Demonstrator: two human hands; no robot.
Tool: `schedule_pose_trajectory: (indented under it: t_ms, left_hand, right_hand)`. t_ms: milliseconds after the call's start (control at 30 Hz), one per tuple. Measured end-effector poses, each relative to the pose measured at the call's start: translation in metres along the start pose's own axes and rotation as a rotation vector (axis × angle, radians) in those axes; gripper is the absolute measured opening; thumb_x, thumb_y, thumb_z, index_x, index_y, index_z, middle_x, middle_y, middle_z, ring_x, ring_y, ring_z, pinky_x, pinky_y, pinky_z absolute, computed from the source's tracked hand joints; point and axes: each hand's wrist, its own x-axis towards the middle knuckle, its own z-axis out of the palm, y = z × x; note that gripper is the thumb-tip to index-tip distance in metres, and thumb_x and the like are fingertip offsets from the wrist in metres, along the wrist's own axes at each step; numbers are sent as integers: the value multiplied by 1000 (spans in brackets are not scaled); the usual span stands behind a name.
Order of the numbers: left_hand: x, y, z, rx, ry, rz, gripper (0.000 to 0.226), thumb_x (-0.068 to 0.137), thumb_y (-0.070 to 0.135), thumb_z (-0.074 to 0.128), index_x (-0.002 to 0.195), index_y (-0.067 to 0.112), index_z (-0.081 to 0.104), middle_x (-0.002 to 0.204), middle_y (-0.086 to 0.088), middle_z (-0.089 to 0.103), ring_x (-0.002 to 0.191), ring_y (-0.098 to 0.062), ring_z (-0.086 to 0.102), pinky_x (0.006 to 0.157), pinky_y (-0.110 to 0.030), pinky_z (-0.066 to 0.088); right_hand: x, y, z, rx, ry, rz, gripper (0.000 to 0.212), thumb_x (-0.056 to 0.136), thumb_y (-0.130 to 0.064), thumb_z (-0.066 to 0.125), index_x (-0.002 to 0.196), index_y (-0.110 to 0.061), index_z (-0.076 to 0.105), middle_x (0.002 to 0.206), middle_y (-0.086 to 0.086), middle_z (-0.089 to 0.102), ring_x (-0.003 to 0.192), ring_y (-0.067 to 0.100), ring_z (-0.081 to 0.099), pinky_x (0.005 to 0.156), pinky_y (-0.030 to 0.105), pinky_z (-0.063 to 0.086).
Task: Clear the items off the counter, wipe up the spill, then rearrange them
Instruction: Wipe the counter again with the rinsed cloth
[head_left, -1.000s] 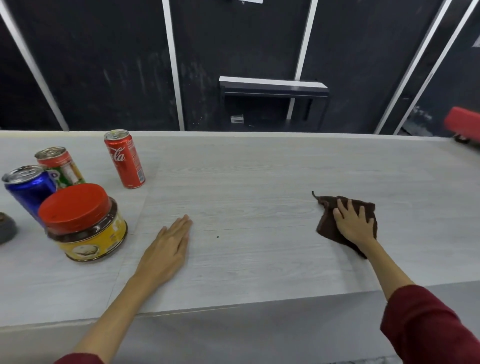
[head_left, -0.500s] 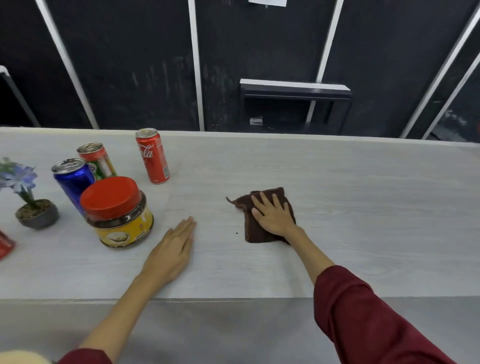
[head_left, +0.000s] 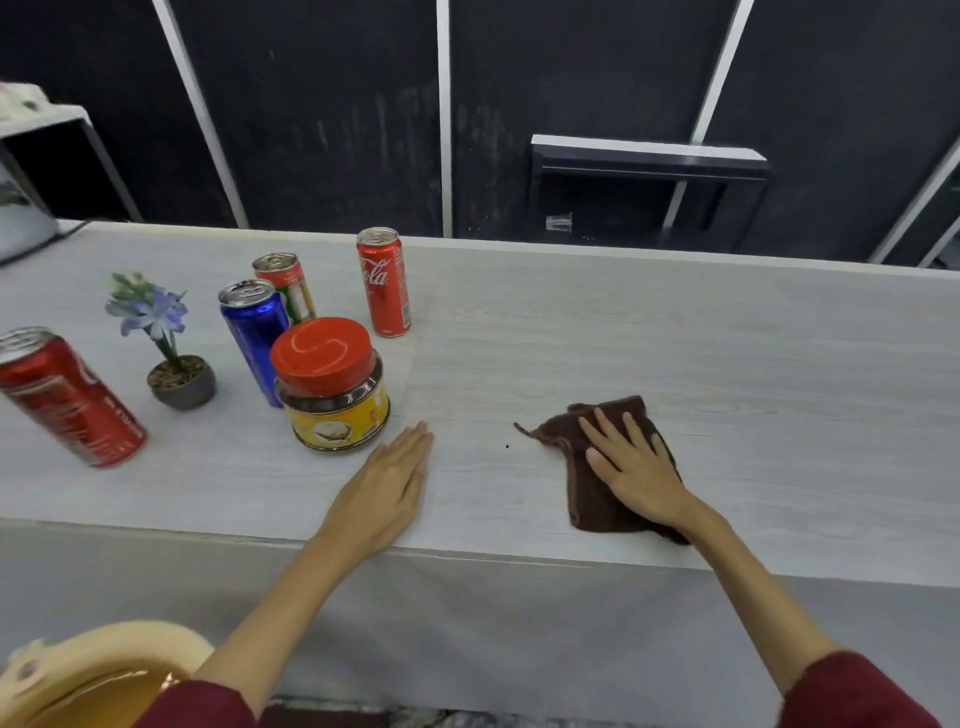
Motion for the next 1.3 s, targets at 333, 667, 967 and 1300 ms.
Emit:
schedule_pose_trajectory:
  t_ms: [333, 667, 967, 1300]
  left_hand:
    - [-11, -19, -15, -73, -23, 27, 47, 99, 30, 25, 145, 22, 20, 154, 9, 15, 132, 8, 6, 108, -11, 3]
    - [-21, -26, -18, -59, -23, 35, 47, 99, 32, 24, 145, 23, 20, 155, 9, 15, 141, 1, 9, 112, -16, 6]
    - [-49, -33, -27, 39, -33, -8, 48, 99, 32, 19, 146, 23, 15, 155, 9, 12, 139, 4, 4, 111, -16, 1]
    - [-74, -40, -28, 13, 12, -55, 58, 89, 39, 14, 145, 21, 19, 154, 7, 17, 132, 7, 2, 110, -16, 1]
  right_hand:
    - [22, -79, 25, 196, 100, 60, 54, 99, -31, 32, 148, -20, 13, 159, -2, 1, 145, 27, -11, 116, 46, -9]
    - [45, -144, 44, 30, 2, -37, 52, 95, -48, 31, 145, -42, 14, 158, -9, -3, 142, 35, -19, 112, 56, -13]
    - [25, -168, 68, -159, 67, -87, 66, 88, -65, 26, 146, -41, 5, 158, -4, -9, 140, 43, -18, 109, 62, -11]
    - [1, -191, 90, -147, 148, -218, 53, 95, -52, 19, 146, -38, 16, 159, -5, 3, 143, 42, -10, 112, 59, -4]
